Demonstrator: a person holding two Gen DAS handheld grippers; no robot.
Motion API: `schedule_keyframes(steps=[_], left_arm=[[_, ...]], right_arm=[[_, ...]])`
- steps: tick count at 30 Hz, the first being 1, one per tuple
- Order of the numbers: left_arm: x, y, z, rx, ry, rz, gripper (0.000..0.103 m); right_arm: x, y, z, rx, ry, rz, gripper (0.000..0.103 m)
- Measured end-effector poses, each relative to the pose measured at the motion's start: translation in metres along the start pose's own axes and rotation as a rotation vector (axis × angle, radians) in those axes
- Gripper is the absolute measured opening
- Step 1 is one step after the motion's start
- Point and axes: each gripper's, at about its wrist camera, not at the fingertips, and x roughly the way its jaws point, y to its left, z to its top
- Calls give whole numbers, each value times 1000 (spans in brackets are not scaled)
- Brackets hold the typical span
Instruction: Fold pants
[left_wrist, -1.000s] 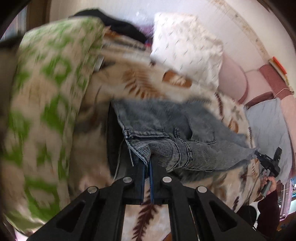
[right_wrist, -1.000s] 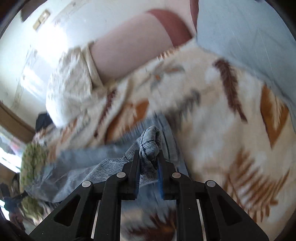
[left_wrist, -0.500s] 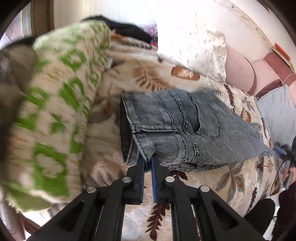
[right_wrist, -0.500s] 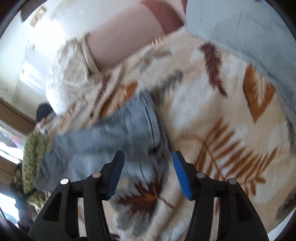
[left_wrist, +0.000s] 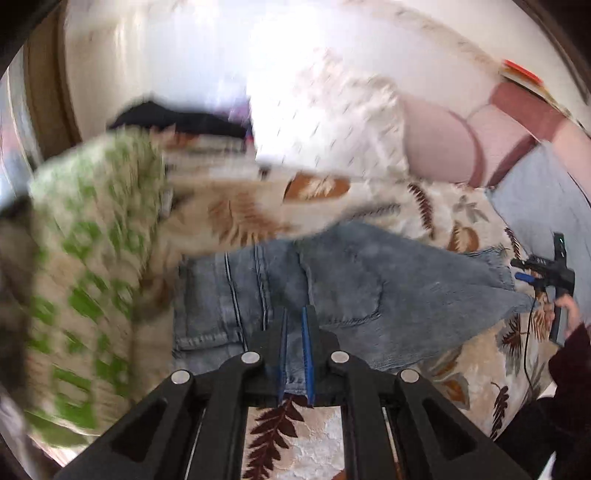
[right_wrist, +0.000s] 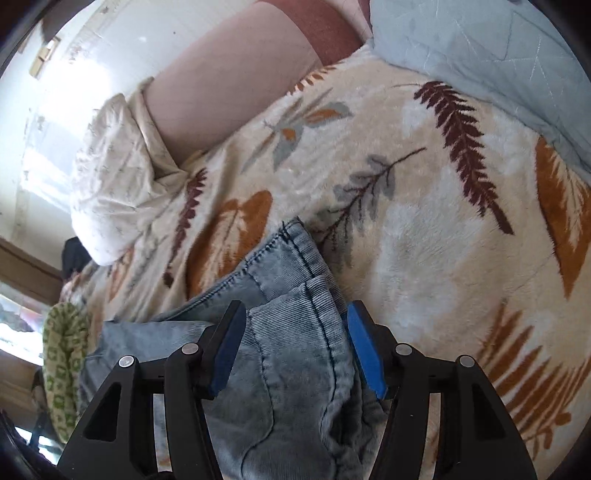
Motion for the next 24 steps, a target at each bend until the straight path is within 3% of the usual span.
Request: schedule_keyframes(steps=[2, 4, 6, 11, 15, 18, 19, 21, 24], left_arm=[[26, 12, -8, -44, 56, 9, 11], [48, 20, -19, -50, 107, 35, 11], [68, 30, -31, -80, 170, 37, 11], [83, 45, -49, -121, 194, -1, 11], [80, 46, -51, -120, 192, -4, 11], [79, 44, -51, -102, 184, 5, 11], [79, 44, -53, -96, 183, 8, 11], [79, 42, -52, -98, 175, 15, 11], [69, 30, -51, -62, 132, 54, 10]], right_arm=[[6, 3, -2, -32, 13, -35, 55], [11, 8, -5, -63, 26, -54, 44], [15, 9, -6, -64, 36, -66, 18], [16, 15, -5, -80, -1, -106, 11], [3, 20, 8, -71, -94, -93, 11], [5, 14, 15, -51, -39, -82, 14], [8, 11, 15, -54, -16, -81, 18], [11, 8, 13, -61, 1, -113, 44], [16, 5, 11, -54, 16, -96, 48]])
